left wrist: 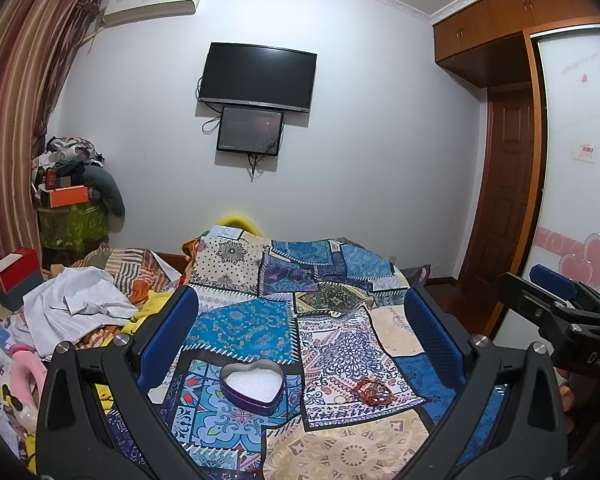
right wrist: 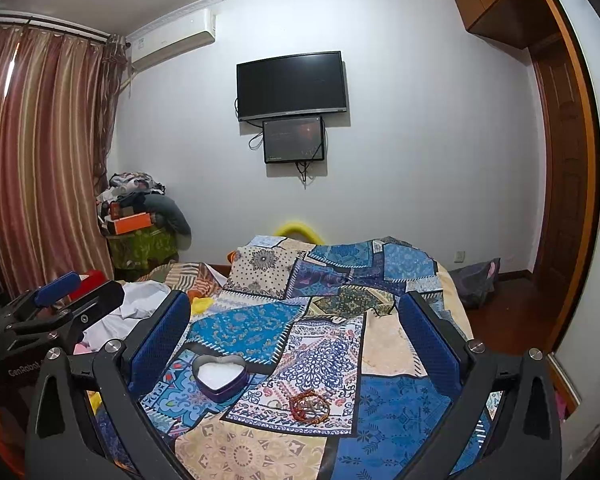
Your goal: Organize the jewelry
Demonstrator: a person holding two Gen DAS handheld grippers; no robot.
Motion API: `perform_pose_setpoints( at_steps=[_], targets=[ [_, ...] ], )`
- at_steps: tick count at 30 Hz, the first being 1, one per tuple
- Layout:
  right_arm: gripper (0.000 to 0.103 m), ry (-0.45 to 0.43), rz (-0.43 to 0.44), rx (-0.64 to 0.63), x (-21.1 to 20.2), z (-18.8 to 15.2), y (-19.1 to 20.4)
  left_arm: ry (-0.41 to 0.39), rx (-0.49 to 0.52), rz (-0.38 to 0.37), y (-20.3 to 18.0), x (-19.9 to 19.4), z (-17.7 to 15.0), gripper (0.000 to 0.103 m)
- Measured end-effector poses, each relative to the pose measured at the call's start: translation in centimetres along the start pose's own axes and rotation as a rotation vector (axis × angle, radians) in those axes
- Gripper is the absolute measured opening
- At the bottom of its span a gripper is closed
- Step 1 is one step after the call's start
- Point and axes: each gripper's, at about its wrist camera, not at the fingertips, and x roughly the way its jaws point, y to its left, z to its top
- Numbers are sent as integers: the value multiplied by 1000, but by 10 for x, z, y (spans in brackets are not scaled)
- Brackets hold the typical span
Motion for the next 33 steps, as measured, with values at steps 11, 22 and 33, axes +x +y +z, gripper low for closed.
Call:
perform_pose_setpoints(
  at_steps=[11,22,33],
  targets=[
    [103,74,-33,27,31,-14,-24,68,5,7,-3,36,-9,103],
    [103,230,-144,42,72,-49,-72,338,17,-26,-14,124,-52,103],
    [103,422,-122,20,106,-90,-94,609,28,-27,-24,188,-119,97]
  ],
)
